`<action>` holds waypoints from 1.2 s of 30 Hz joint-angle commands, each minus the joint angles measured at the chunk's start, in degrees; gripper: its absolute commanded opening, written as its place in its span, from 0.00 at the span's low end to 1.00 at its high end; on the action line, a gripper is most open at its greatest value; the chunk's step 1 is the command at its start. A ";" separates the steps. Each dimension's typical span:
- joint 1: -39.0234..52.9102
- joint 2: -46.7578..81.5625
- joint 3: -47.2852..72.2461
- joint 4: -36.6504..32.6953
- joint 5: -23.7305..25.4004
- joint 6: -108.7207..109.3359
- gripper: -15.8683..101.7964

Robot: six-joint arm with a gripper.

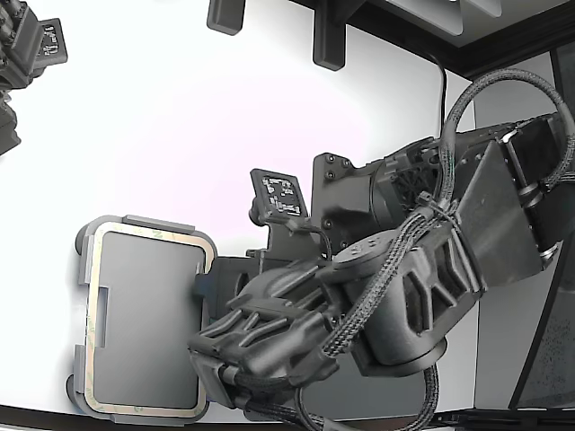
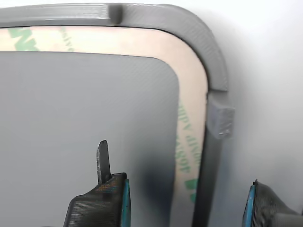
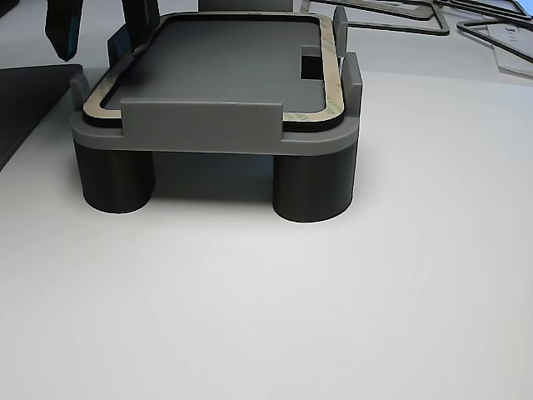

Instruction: Move top rectangular frame to the holder.

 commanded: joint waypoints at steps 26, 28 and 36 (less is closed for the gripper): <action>-24.70 74.18 57.57 -37.71 6.06 -106.00 0.98; -27.42 78.75 61.96 -38.67 2.72 -107.84 0.98; -30.15 92.72 76.46 -36.56 -0.35 -110.39 0.98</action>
